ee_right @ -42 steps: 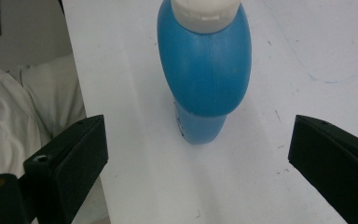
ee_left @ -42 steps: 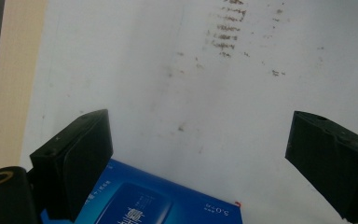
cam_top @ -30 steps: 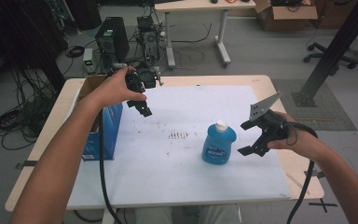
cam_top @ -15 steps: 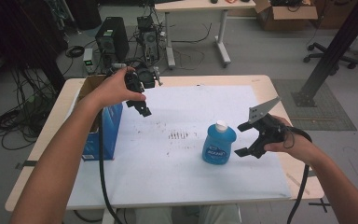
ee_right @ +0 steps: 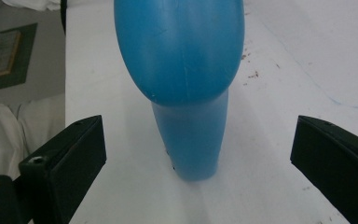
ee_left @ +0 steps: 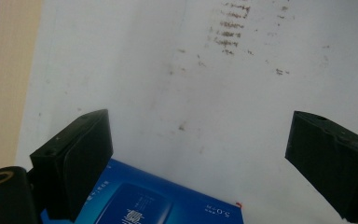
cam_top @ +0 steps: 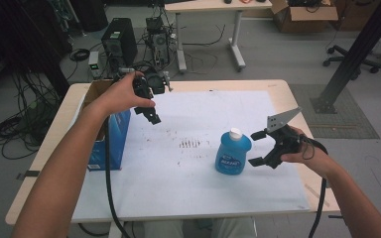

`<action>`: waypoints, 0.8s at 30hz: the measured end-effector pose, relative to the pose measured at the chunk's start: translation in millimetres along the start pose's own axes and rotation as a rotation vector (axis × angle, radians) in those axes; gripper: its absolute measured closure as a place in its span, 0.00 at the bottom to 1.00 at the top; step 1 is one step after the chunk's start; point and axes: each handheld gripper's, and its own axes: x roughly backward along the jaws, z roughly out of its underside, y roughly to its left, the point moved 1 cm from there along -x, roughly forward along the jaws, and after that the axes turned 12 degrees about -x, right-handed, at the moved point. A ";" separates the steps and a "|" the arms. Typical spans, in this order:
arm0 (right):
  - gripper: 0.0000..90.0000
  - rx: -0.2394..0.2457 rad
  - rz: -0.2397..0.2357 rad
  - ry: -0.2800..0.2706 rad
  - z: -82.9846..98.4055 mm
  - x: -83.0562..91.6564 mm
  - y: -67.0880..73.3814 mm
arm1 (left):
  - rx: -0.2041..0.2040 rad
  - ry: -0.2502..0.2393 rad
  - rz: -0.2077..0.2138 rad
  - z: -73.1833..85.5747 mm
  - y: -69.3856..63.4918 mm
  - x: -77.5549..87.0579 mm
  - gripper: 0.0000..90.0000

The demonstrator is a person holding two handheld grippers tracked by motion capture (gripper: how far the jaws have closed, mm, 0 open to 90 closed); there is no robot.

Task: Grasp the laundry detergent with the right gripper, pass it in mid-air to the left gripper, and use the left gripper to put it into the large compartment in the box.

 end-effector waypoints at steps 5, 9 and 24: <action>0.03 0.003 -0.011 -0.035 3.1 0.3 -3.0 | 0.001 0.003 0.003 0.3 0.3 -1.0 0.09; 0.03 0.003 -0.009 -0.047 7.3 -1.6 -5.3 | 0.000 0.002 0.005 0.2 0.7 -2.1 0.09; 0.03 -0.013 -0.017 -0.089 15.7 -10.5 -11.2 | 0.004 0.003 0.012 0.6 0.9 -6.9 0.09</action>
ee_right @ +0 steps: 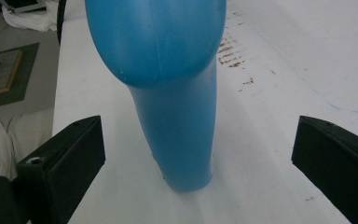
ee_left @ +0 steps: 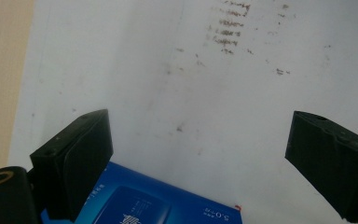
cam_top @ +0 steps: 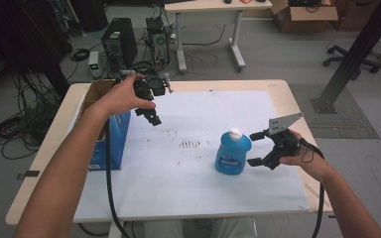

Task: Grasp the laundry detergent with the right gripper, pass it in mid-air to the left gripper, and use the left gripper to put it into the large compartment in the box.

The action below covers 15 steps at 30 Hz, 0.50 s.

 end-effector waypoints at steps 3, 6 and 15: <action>0.03 0.012 -0.006 -0.009 0.5 -1.7 0.4 | 0.000 0.000 0.000 -0.3 -0.1 -0.3 0.09; 0.03 0.013 -0.010 -0.018 2.1 -5.5 0.2 | 0.001 0.000 0.002 -0.6 -0.5 -1.1 0.09; 0.03 0.019 -0.016 -0.025 3.1 -12.9 0.3 | 0.003 0.002 0.002 -0.3 -0.4 -1.8 0.09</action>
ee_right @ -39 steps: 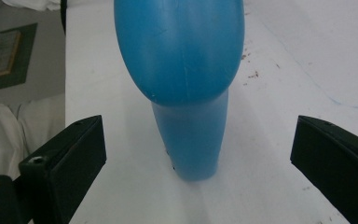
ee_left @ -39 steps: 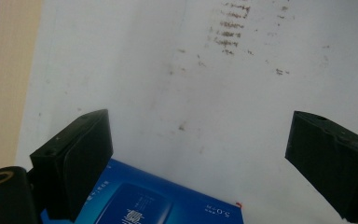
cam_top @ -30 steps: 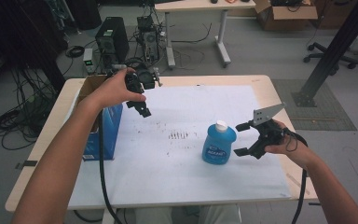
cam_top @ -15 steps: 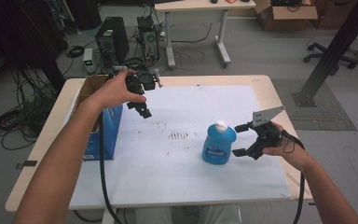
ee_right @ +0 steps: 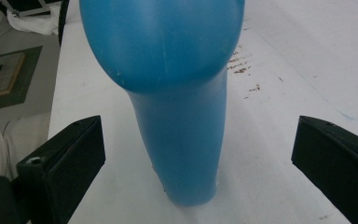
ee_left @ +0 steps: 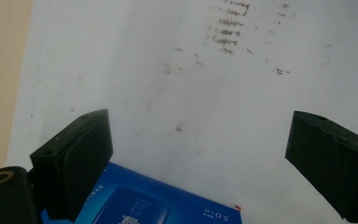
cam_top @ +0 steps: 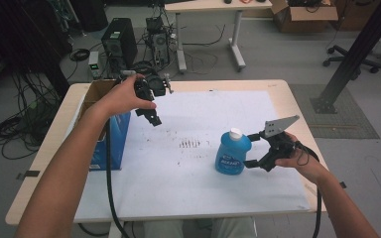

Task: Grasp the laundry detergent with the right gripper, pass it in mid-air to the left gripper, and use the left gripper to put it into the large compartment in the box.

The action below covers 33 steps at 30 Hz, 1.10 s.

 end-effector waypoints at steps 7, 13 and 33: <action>0.02 0.013 0.010 -0.001 0.2 -10.0 1.6 | -0.005 0.002 0.000 -1.5 -0.3 -0.4 0.08; 0.02 0.010 0.005 -0.008 0.6 -16.2 2.7 | -0.009 0.005 0.001 -1.5 -0.1 -0.1 0.09; 0.03 0.009 0.002 -0.038 0.7 -32.2 4.5 | -0.002 0.002 0.001 -2.0 0.0 -1.6 0.08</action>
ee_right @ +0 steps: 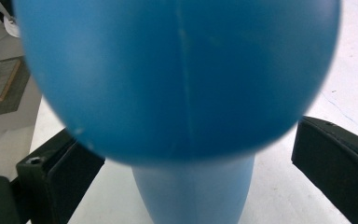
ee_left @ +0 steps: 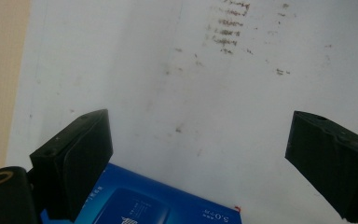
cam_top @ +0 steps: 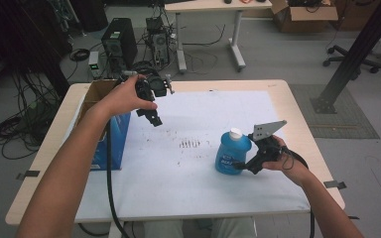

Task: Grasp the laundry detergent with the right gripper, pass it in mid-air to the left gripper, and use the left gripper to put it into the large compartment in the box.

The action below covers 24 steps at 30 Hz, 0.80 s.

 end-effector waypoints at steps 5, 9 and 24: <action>0.03 0.005 0.002 -0.001 -0.4 -2.3 1.2 | -0.001 0.000 -0.001 0.2 -0.3 -0.1 0.08; 0.03 0.006 0.002 -0.004 -1.2 -3.9 1.8 | -0.001 0.002 0.000 0.4 0.0 0.0 0.08; 0.07 0.013 -0.005 -0.011 -2.4 -6.4 3.7 | -0.001 0.002 -0.002 0.6 -0.1 -0.7 0.09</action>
